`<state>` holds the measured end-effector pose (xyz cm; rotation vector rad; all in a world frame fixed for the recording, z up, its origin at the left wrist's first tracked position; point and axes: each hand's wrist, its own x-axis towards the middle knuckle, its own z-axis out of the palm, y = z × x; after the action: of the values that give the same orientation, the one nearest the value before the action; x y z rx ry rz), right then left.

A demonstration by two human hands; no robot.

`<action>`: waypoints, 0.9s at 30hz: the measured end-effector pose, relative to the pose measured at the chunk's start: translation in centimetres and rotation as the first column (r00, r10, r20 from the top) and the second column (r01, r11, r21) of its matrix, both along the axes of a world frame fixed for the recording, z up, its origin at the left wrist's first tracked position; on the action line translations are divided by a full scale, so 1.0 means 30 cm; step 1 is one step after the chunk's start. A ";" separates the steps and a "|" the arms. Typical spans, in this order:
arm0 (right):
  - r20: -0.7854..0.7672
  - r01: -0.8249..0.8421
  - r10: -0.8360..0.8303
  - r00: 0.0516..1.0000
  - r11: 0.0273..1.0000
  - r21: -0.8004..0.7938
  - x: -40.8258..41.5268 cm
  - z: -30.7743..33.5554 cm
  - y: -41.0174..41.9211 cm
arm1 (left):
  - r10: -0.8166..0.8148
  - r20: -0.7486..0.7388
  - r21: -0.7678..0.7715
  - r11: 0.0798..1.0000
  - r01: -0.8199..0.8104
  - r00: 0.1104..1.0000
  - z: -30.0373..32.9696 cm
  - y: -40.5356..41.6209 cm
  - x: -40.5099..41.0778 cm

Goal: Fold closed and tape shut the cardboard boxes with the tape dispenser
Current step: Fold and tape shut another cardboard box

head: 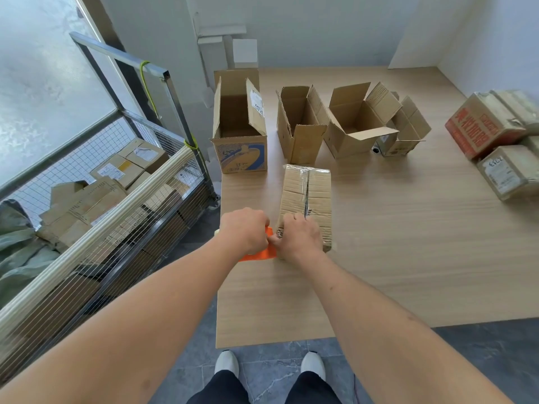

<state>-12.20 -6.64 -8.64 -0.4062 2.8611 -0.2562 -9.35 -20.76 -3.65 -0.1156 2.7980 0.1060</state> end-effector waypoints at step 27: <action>-0.180 0.013 -0.031 0.983 0.995 -0.099 0.014 -0.062 0.003 | 0.279 -0.118 0.171 0.951 -0.257 0.953 -0.228 -0.014 0.093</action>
<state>-11.78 -6.54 -10.51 -0.4383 3.0420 -0.3835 -6.56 -21.17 -10.49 -0.4687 2.8845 0.4107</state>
